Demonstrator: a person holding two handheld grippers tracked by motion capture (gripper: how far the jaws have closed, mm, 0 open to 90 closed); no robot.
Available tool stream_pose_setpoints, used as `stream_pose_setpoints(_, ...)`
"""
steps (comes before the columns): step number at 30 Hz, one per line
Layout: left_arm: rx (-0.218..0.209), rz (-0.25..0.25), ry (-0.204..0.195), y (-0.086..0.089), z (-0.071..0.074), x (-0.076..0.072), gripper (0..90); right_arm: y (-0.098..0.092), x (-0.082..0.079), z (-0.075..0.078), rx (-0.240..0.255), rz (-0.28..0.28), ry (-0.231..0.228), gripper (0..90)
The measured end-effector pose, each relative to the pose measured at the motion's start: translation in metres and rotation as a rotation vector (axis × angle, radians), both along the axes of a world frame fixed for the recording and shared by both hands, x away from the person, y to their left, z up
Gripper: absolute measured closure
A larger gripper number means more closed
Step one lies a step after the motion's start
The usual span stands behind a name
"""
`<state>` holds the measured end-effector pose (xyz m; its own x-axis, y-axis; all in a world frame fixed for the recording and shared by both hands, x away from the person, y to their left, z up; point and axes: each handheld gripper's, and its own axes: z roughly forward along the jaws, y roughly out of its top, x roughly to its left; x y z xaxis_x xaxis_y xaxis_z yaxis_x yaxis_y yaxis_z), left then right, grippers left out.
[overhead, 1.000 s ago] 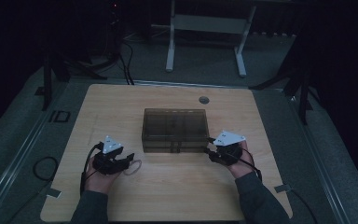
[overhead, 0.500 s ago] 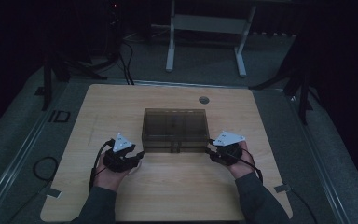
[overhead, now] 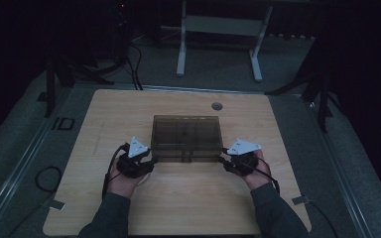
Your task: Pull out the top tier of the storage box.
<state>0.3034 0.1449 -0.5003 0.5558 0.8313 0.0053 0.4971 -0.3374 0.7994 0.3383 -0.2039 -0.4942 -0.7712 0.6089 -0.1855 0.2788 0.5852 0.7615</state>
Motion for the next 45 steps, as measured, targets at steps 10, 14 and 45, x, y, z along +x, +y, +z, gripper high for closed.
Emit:
stream_pose_setpoints(10,0.003,-0.003,-0.013,-0.0044,0.0017,0.0017,56.5,-0.0001,-0.0001,0.0,0.001,0.001,0.002,63.7)
stream_pose_setpoints(14,0.006,-0.001,-0.015,-0.0064,0.0013,0.0021,56.5,0.0001,-0.0001,-0.0002,0.0,-0.001,0.002,63.7)
stream_pose_setpoints(45,0.014,0.083,-0.001,-0.0095,0.0023,-0.0003,71.7,0.0003,-0.0013,0.0011,-0.014,-0.037,-0.01,78.0)
